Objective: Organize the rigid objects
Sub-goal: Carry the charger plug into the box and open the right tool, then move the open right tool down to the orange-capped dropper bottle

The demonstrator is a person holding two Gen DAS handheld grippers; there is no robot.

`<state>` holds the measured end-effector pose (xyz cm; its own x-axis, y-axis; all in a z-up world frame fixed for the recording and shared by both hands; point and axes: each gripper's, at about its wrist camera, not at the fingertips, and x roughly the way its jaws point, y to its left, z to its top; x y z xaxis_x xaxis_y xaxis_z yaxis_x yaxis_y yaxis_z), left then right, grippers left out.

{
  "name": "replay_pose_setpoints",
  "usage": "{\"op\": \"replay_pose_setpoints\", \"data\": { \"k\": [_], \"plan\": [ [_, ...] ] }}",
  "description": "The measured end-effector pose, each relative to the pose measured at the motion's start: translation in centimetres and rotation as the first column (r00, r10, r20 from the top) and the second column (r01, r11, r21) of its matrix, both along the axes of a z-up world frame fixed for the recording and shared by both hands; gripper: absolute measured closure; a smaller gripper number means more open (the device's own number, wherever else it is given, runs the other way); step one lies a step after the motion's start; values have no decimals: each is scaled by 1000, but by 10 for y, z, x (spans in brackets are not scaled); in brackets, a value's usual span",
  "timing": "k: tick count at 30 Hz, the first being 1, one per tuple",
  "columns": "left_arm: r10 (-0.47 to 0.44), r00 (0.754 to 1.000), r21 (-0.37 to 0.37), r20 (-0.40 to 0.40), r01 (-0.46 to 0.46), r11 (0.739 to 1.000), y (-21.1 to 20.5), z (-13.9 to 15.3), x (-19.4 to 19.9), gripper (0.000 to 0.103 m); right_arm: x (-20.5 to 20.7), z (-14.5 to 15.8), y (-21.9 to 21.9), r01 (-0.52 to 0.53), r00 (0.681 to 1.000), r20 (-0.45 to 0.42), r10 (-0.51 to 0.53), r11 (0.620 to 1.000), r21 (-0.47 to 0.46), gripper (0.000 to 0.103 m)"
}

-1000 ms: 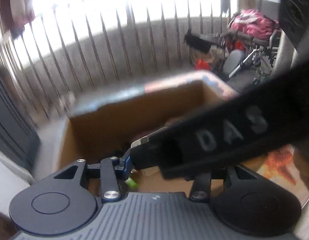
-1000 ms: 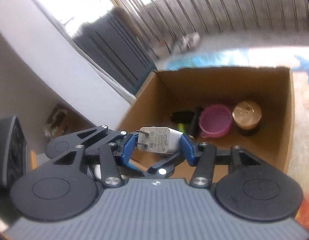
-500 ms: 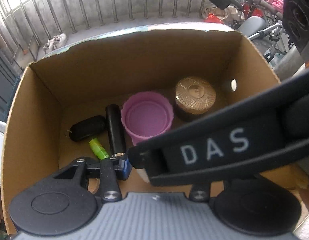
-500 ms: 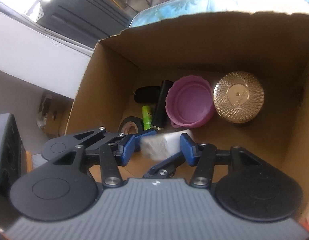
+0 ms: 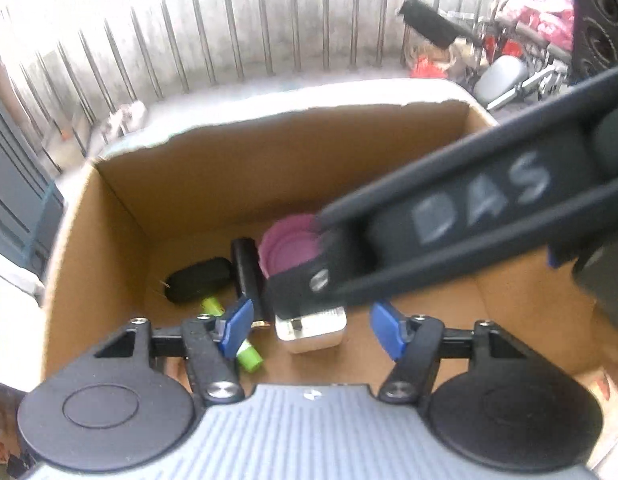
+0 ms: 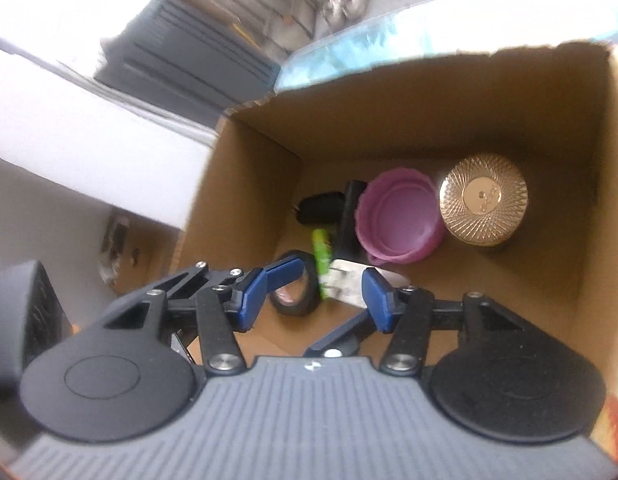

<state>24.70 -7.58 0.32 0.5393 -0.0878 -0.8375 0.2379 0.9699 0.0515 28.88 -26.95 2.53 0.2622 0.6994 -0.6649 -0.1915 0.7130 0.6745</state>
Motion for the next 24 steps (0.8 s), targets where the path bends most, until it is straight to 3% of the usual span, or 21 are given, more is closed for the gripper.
{"op": "replay_pose_setpoints", "data": {
  "k": [6, 11, 15, 20, 24],
  "plan": [
    [-12, 986, -72, 168, 24, 997, 20, 43, -71, 24, -72, 54, -40, 59, 982, 173, -77, 992, 107, 46],
    [-29, 964, -126, 266, 64, 990, 44, 62, -144, 21, -144, 81, -69, 86, 949, 284, -135, 980, 180, 42],
    [-4, 958, -144, 287, 47, 989, 64, 53, -190, 21, -189, 76, -67, 101, 930, 334, -155, 980, 174, 40],
    [41, 952, -106, 302, -9, 994, 78, 22, -212, 22, -209, 51, -30, 71, 937, 330, -113, 988, 137, 40],
    [34, 946, -28, 323, -26, 999, 71, 2, -212, 33, -206, 41, 13, 21, 939, 341, -40, 998, 60, 40]
  ]
}}
